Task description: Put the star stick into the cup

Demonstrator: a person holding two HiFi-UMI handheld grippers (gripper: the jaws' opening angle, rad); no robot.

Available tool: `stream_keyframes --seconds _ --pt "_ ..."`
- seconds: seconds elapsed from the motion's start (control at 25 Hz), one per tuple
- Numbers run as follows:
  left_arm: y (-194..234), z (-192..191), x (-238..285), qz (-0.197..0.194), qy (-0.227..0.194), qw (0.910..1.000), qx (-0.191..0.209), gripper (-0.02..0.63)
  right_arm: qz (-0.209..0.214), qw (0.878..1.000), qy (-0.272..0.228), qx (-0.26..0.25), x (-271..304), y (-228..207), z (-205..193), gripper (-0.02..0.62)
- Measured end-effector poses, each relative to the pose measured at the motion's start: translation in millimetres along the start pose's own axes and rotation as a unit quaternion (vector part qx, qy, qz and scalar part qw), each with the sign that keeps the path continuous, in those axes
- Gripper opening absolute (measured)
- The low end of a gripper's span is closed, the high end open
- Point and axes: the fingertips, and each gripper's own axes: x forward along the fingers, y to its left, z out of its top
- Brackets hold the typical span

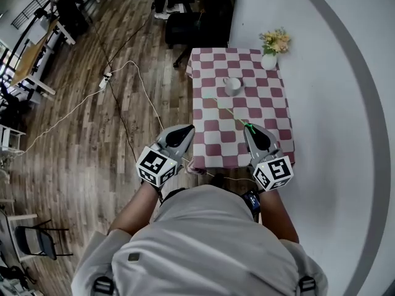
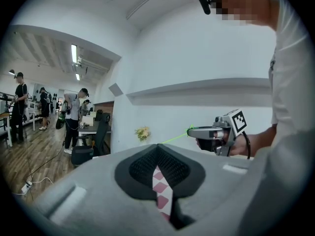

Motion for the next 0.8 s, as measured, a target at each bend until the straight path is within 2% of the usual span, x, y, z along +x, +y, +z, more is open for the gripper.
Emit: stream_keyframes --seconds 0.36,0.8 --pt "-15 14 54 0.010 0.000 0.9999 0.012 0.003 -0.002 1.000 -0.012 0.020 -10 -67 3 0.028" --pt "0 11 89 0.004 0.007 0.9999 0.006 0.003 -0.008 0.999 -0.006 0.033 7 -101 -6 0.028"
